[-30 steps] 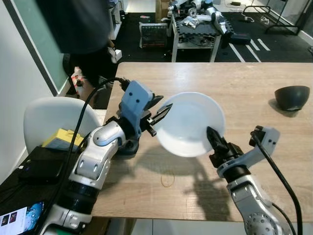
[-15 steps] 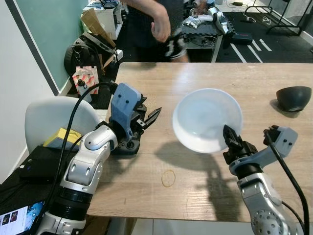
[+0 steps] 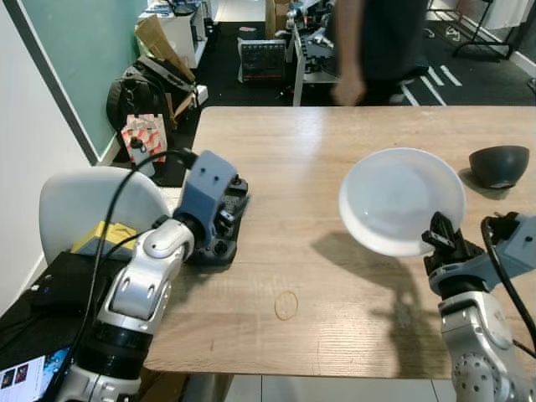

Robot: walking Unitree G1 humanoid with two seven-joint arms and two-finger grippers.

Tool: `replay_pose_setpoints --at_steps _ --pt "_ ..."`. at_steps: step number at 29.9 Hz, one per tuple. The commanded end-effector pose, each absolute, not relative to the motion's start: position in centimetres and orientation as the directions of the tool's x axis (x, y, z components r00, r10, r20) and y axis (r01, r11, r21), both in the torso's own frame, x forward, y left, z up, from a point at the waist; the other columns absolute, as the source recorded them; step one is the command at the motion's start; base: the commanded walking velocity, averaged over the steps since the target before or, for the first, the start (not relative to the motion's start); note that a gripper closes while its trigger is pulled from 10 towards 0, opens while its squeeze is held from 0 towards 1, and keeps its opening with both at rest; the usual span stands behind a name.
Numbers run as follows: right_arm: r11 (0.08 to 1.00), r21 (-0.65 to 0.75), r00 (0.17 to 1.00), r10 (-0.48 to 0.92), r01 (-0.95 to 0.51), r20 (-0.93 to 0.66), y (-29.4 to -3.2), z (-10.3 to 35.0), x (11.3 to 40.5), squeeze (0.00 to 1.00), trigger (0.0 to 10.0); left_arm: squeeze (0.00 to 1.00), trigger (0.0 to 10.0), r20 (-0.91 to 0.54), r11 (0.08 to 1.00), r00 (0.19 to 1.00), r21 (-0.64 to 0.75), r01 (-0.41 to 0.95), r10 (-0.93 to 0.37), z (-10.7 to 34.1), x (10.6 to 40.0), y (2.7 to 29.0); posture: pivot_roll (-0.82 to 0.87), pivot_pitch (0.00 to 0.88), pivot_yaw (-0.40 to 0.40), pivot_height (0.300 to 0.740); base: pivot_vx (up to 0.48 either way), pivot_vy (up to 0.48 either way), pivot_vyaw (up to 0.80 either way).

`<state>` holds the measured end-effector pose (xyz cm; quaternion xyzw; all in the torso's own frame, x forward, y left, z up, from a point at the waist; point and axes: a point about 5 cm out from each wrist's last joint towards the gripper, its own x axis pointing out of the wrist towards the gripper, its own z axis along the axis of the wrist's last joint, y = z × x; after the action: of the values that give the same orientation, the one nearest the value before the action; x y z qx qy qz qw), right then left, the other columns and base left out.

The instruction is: Setting the table

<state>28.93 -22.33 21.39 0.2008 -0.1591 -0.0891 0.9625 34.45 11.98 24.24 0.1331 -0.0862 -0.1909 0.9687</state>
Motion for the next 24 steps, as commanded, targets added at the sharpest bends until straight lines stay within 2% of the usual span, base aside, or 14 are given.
replay_pose_setpoints --at_steps 1,10,24 --pt "0.901 0.415 0.934 -0.248 0.126 0.255 -22.3 20.9 29.0 0.00 10.0 0.00 10.0 0.113 0.900 0.914 0.258 0.351 -0.389 24.2 34.1 12.0 0.02 0.156 0.098 0.740 0.000 0.000 0.00" --pt "0.902 0.408 0.938 -0.253 0.140 0.237 -22.4 20.5 29.1 0.00 10.0 0.00 10.0 0.111 0.923 0.935 0.239 0.303 -0.336 24.0 34.4 12.9 0.01 0.160 0.094 0.740 0.000 0.000 0.00" --pt "0.899 0.408 0.941 -0.264 0.160 0.213 -22.5 20.0 29.1 0.00 10.0 0.00 10.0 0.109 0.926 0.937 0.228 0.301 -0.332 24.1 34.6 13.1 0.01 0.170 0.096 0.740 0.000 0.000 0.00"
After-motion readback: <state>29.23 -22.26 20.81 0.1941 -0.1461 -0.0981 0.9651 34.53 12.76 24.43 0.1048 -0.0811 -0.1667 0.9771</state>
